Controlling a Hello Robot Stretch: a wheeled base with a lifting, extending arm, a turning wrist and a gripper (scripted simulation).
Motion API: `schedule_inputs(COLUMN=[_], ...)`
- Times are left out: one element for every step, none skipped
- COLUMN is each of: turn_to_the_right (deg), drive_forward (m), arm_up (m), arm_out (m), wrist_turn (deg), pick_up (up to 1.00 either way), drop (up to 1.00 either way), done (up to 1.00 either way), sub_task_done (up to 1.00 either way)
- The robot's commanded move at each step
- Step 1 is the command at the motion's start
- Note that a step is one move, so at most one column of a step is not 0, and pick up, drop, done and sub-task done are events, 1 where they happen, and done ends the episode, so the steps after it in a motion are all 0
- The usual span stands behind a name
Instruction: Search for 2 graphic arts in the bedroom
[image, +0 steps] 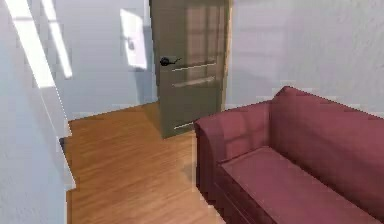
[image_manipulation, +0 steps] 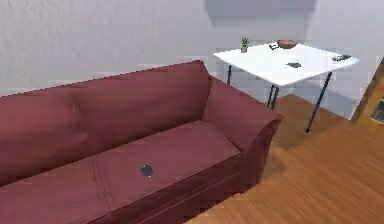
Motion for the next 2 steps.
schedule_inputs(turn_to_the_right=[45.0,15.0], drive_forward=[0.00,0.00], arm_up=[0.00,0.00], arm_out=[0.00,0.00], wrist_turn=[0.0,0.0], pick_up=[0.00,0.00], drop=[0.00,0.00], done=[0.00,0.00], sub_task_done=[0.00,0.00])
